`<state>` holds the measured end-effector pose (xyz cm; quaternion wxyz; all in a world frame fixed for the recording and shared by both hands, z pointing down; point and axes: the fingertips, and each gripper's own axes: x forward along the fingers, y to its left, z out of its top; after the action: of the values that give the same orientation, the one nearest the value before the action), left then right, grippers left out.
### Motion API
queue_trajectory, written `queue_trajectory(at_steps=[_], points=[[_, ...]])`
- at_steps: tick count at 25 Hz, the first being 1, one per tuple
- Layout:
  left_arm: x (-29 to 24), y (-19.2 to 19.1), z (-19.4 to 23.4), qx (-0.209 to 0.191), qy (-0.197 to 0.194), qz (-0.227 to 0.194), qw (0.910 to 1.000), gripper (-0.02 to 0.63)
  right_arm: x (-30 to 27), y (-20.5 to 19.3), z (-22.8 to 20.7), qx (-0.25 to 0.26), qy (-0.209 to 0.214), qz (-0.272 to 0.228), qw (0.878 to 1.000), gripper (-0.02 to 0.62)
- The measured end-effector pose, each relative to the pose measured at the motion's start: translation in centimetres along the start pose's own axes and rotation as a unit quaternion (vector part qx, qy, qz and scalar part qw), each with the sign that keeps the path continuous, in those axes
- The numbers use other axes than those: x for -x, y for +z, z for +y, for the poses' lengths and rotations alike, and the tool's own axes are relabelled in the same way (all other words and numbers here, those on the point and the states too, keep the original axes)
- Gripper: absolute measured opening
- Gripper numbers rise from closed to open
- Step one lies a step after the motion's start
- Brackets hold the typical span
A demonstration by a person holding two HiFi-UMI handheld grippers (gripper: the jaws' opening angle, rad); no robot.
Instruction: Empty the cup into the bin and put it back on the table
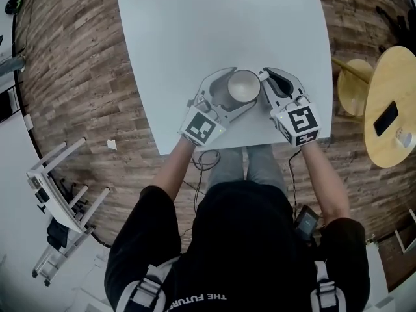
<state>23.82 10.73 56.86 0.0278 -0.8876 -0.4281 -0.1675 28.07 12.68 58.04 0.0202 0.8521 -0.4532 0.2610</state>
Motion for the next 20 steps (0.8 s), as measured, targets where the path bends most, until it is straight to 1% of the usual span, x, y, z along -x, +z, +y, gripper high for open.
queue_trajectory(at_steps=[5,9,15,20], points=[[-0.01,0.00,0.05,-0.009,0.007,0.003,0.9999,0.371,-0.06,-0.10,0.05,0.004,0.007,-0.009,1.000,0.044],[0.10,-0.36,-0.02,-0.006,0.007,0.004,0.9999,0.371,-0.19,-0.06,0.19,0.018,0.008,-0.003,1.000,0.044],[-0.06,-0.74,-0.22,-0.012,0.017,0.017,0.9996,0.371,-0.07,-0.30,0.26,0.031,0.003,0.008,0.999,0.044],[0.02,-0.64,-0.03,-0.007,0.023,0.019,0.9995,0.371,-0.25,-0.29,0.25,0.029,0.004,0.014,0.999,0.045]])
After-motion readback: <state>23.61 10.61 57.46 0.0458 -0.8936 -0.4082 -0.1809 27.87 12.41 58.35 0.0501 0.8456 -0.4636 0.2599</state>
